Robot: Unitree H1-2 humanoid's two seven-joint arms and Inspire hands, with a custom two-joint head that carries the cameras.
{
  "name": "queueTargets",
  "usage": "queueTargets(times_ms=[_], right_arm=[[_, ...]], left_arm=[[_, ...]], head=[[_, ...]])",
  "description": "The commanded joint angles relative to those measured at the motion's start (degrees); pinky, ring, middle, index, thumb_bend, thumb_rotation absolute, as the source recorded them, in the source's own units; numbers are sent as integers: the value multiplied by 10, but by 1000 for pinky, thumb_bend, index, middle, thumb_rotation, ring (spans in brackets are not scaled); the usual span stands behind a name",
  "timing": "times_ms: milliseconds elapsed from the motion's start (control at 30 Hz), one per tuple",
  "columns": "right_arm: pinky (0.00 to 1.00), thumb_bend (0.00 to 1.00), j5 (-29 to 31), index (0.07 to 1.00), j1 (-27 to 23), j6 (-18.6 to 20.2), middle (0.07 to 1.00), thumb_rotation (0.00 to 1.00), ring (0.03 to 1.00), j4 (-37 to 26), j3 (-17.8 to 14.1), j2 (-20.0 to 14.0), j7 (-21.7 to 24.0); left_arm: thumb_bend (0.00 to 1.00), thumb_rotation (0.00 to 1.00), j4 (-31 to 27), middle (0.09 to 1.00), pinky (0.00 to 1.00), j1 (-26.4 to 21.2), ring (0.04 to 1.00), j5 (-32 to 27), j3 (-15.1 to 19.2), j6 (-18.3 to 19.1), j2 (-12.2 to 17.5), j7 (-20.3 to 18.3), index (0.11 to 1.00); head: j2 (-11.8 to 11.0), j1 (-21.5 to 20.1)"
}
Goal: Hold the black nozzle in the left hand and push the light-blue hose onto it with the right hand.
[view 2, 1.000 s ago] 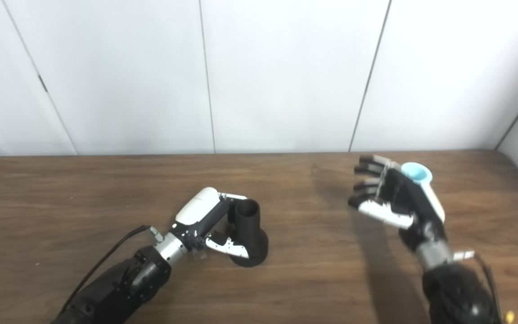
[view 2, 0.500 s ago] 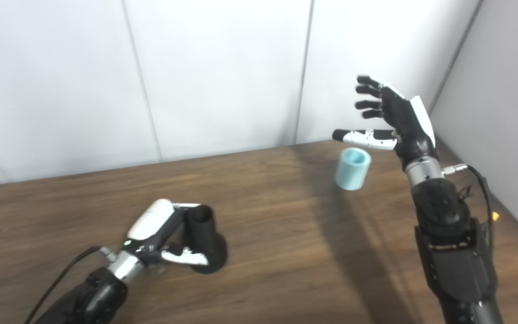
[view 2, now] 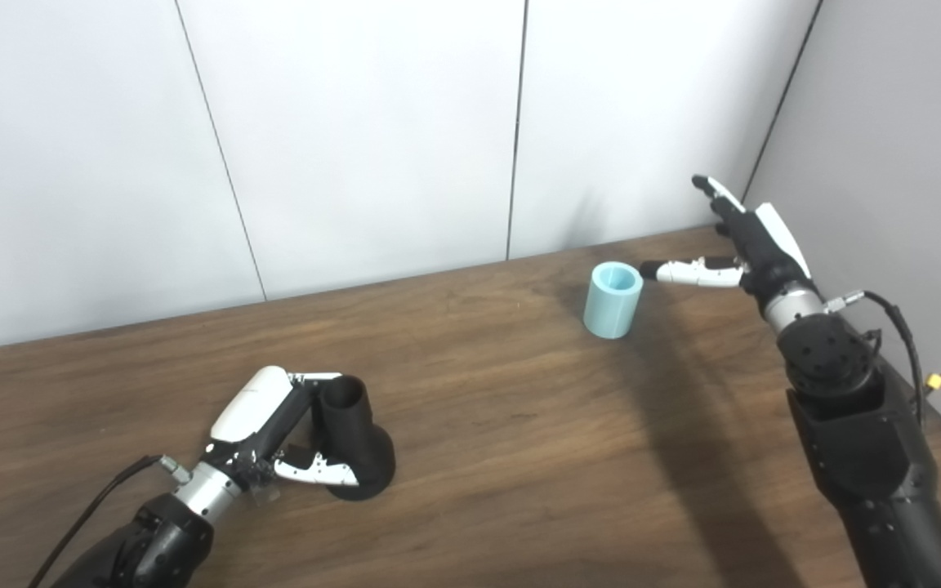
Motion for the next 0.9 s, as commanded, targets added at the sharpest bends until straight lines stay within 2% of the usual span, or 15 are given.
queueTargets(times_ms=[0,233,433,567,667,867], right_arm=[[898,944,14,963,-28,-33,971,300,957,9,-4,-13,2],[879,916,49,987,-32,-64,969,278,945,54,9,0,32],[900,929,68,984,-38,-61,979,274,957,65,17,17,44],[889,861,69,998,-41,-71,990,235,964,70,29,20,51],[934,855,73,1000,-47,-75,997,218,983,81,33,25,54],[883,851,81,1000,-56,-87,995,189,975,104,42,34,60]], left_arm=[[498,0,53,442,334,82,357,26,-45,7,20,-41,510],[499,0,56,455,345,80,362,25,-49,7,22,-38,512],[497,0,56,449,341,82,353,24,-45,7,23,-41,514],[499,0,52,448,346,83,364,27,-41,7,23,-44,513],[500,0,53,456,349,81,372,29,-48,7,25,-37,510],[499,0,62,447,340,81,366,27,-48,7,20,-37,511]], head=[[2,2],[3,3],[9,10],[9,11],[9,11],[12,13]])
